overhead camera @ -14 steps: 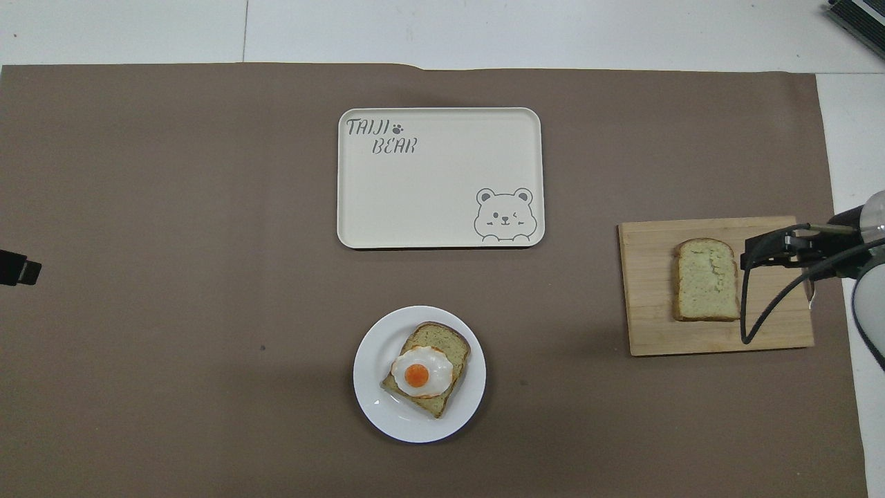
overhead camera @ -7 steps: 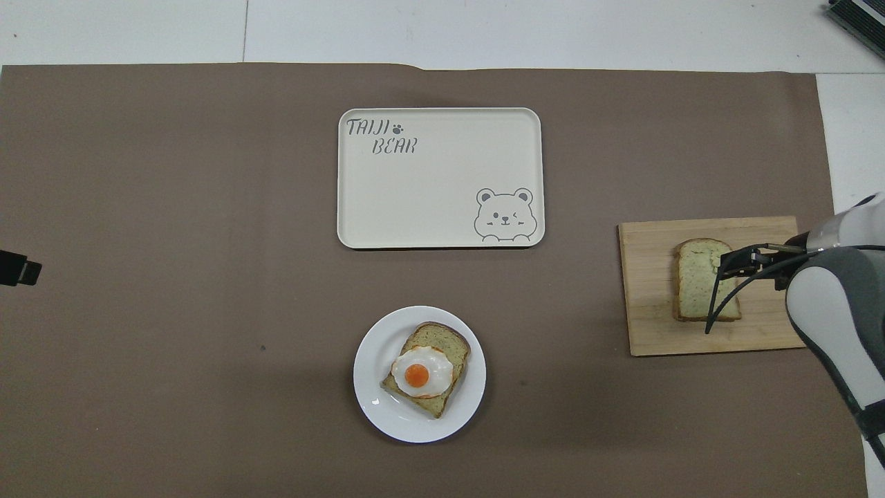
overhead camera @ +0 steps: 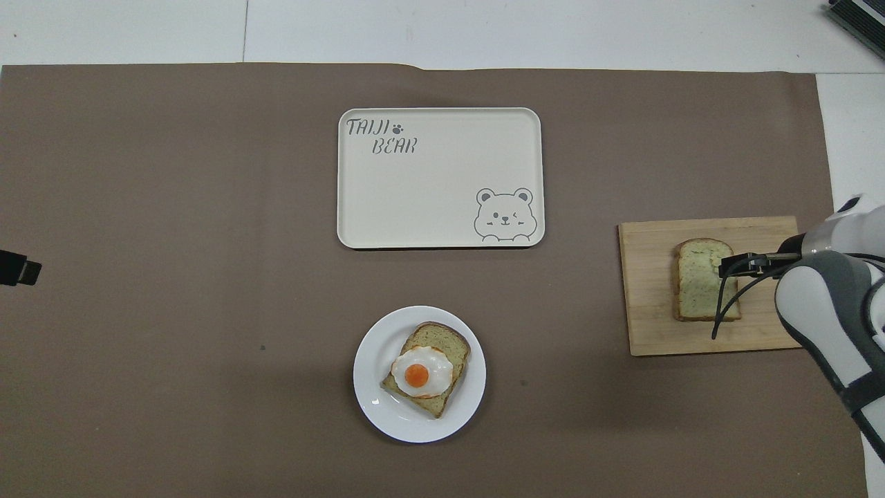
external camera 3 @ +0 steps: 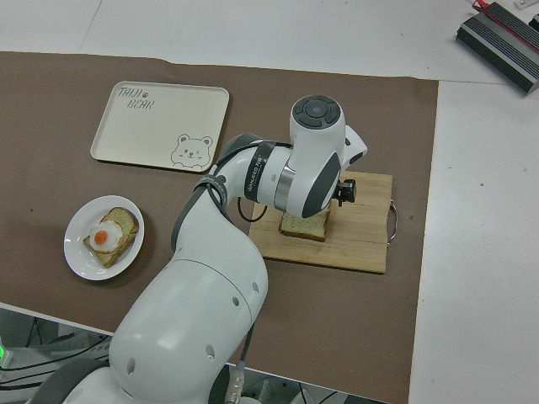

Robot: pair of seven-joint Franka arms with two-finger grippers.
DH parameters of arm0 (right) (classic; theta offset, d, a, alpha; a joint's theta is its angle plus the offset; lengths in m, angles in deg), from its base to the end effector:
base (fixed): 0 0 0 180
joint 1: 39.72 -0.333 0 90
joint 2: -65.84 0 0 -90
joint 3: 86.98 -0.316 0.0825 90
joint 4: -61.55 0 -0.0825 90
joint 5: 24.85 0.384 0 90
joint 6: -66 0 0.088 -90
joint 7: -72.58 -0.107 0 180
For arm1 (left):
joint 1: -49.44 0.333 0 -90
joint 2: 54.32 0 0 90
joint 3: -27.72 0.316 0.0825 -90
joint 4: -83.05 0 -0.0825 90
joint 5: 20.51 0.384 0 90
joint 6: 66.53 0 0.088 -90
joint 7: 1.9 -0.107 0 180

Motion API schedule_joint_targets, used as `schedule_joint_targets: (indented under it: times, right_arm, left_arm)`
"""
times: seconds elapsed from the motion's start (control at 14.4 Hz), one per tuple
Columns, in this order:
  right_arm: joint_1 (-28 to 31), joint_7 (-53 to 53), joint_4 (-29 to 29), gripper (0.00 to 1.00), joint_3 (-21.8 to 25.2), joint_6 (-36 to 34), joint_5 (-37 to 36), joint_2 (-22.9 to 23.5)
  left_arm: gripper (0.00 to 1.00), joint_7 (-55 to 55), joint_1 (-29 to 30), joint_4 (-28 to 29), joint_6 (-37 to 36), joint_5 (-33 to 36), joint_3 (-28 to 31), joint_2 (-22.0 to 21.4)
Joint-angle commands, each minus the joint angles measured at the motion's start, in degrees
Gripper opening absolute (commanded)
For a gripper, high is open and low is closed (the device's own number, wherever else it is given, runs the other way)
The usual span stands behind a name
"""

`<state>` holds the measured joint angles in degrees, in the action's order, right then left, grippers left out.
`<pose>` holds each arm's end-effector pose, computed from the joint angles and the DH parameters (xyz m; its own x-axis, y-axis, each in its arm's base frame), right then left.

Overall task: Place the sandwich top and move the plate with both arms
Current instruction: 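Reach the right gripper to the bread slice on the wooden board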

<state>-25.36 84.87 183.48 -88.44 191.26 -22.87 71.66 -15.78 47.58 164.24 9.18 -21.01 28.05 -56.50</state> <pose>0.5379 -0.1220 0.3585 0.9989 -0.0306 -0.0364 -0.0320 -0.9987 -0.0385 0.5131 -0.0147 0.6942 0.9620 -0.2678 -0.0538 -0.2669 -0.9635 0.0223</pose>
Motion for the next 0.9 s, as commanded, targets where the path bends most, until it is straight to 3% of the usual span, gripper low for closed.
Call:
schedule_joint_targets:
  times: [0.0, 0.07, 0.21, 0.42, 0.56, 0.83]
  right_arm:
    - [2.7, 6.2, 0.3, 0.99, -0.6, 2.3, 4.5, 2.0]
    - [3.1, 7.1, 0.5, 0.88, -0.6, 2.3, 5.7, 2.6]
    - [3.2, 7.6, 0.9, 0.83, -0.5, 2.8, 9.2, 5.2]
    - [3.2, 8.0, 1.5, 0.54, -0.6, 3.0, 9.8, 5.4]
    - [3.2, 7.7, 1.4, 0.00, -0.5, 2.5, 10.5, 5.4]
    - [3.5, 7.2, -0.3, 0.00, -0.5, 1.1, 11.0, 5.9]
  left_arm:
    - [1.00, -0.1, 0.2, 1.5, 0.6, 0.9, -0.1, -1.3]
    - [1.00, -0.1, 0.2, 1.5, 0.6, 0.9, -0.1, -1.2]
    - [1.00, -0.1, 0.2, 1.5, 0.6, 0.9, -0.1, -1.2]
    - [1.00, -0.1, 0.2, 1.5, 0.6, 0.9, -0.1, -1.2]
    - [1.00, -0.1, 0.2, 1.5, 0.6, 0.9, -0.1, -1.3]
    - [1.00, -0.1, 0.2, 1.5, 0.6, 0.9, -0.1, -1.2]
